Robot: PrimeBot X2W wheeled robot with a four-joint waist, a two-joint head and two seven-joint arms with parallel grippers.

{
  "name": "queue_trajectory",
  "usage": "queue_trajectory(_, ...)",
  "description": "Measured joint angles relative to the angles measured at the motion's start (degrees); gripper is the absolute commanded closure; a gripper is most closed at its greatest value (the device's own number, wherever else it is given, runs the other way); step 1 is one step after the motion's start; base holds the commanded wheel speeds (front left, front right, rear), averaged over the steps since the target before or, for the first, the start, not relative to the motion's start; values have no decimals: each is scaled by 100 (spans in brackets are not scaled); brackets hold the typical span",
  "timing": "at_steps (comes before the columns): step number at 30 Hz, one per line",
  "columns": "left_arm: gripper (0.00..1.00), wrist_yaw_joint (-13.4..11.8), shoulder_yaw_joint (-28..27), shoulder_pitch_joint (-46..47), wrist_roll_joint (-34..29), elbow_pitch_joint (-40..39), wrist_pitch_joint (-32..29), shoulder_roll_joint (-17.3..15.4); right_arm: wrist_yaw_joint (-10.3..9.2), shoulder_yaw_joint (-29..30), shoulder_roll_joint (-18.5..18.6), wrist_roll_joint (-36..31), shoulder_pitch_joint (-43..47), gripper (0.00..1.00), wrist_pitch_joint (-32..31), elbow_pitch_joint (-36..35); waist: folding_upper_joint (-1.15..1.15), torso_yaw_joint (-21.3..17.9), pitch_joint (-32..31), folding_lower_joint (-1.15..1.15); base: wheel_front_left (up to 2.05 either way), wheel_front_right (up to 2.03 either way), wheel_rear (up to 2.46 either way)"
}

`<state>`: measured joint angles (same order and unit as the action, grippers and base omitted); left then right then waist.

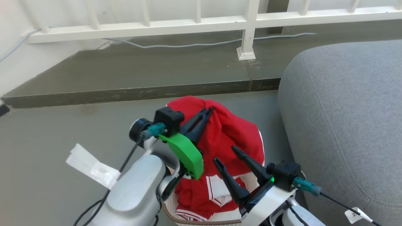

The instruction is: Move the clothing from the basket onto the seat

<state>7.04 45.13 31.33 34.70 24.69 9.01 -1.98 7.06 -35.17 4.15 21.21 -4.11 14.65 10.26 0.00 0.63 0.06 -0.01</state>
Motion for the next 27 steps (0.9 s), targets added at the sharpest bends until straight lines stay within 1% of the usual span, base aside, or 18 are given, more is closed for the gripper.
queue_trajectory(3, 100, -4, 164, -34, 20, -183, -102, -7, 0, -118, -10, 70, -1, 0, 0, -8, 0, 45, -50, 0, 0, 0, 0)
queue_trajectory(7, 100, -69, 313, -113, 36, -378, -179, -21, 0, -250, -27, 143, -9, 0, 0, 52, 0, 109, -95, 0, 0, 0, 0)
queue_trajectory(10, 100, -151, 374, -171, 43, -527, -245, -27, 0, -323, -30, 216, -55, 0, 0, 183, 0, 148, -118, 0, 0, 0, 0)
queue_trajectory(16, 100, -232, 535, -236, 43, -784, -354, -45, 0, -372, -41, 274, -382, 0, 0, 486, 0, 181, -125, 0, 0, 0, 0)
queue_trajectory(17, 100, -254, 547, -247, 43, -853, -372, -46, 0, -370, -41, 298, -420, 2, 0, 524, 0, 187, -126, 0, 0, 0, 0)
queue_trajectory(18, 100, -256, 561, -255, 44, -894, -404, -47, 0, -366, -44, 314, -458, 77, 0, 568, 0, 193, -127, 0, 0, 0, 0)
queue_trajectory(19, 100, -260, 583, -265, 43, -927, -416, -46, 0, -368, -44, 324, -498, 100, 0, 626, 0, 199, -127, 0, 0, 0, 0)
queue_trajectory(27, 100, -413, 639, -349, 48, -1100, -532, -51, 0, -392, -46, 407, -649, 100, -1, 784, 0, 227, -125, 0, 0, 0, 0)
